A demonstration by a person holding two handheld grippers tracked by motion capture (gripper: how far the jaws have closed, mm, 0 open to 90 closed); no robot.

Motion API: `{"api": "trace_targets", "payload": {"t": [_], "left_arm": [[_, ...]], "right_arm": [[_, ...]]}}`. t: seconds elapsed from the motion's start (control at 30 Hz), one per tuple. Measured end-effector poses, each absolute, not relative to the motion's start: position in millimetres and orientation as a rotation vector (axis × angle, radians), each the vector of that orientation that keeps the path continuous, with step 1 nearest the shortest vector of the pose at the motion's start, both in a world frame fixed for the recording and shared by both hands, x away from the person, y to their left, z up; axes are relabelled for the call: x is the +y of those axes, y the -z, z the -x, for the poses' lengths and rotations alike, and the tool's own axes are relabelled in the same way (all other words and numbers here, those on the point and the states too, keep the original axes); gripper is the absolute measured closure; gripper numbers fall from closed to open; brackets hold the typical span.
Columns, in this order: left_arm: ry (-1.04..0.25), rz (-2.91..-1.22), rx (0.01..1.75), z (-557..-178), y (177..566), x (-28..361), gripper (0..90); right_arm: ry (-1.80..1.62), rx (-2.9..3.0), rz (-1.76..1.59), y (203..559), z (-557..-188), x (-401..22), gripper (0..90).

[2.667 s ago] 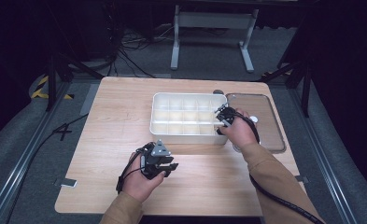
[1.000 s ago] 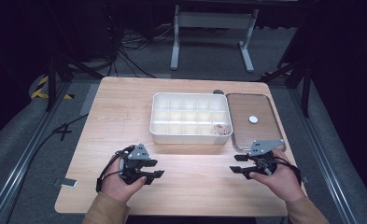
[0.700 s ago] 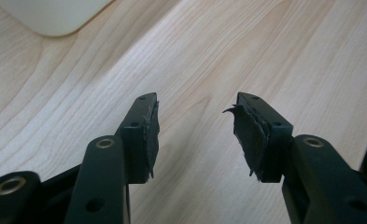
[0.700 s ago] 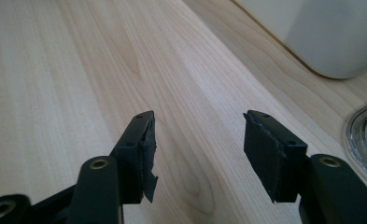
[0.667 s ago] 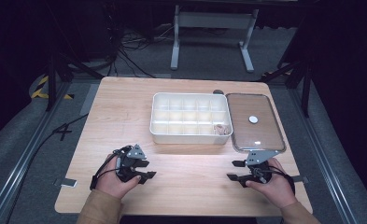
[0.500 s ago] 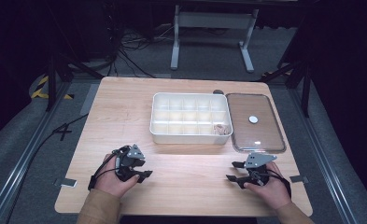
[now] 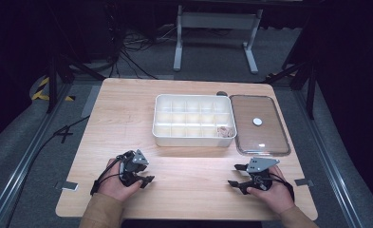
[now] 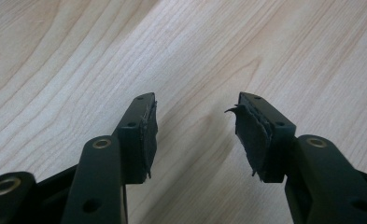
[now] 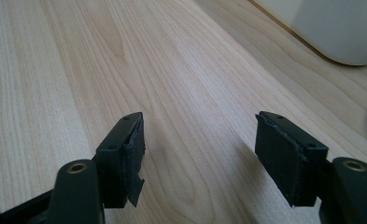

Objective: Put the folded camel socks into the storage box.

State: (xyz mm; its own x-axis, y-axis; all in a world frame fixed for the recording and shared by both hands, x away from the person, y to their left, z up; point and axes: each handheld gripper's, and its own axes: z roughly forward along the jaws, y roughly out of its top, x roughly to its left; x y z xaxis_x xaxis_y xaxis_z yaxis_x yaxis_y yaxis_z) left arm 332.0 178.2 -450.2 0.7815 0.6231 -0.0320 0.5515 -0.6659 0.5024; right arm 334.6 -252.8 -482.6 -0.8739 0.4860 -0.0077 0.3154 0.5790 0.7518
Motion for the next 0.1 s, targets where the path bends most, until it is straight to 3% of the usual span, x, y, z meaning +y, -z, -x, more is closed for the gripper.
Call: {"api": "trace_targets", "payload": {"t": [0.1], "left_arm": [[-0.209,-2.466,0.886,-331.4,450.2,178.8,48.6]], "right_arm": [[-1.162,2.61,-0.644,482.0,-335.7,-251.7,33.8]]}}
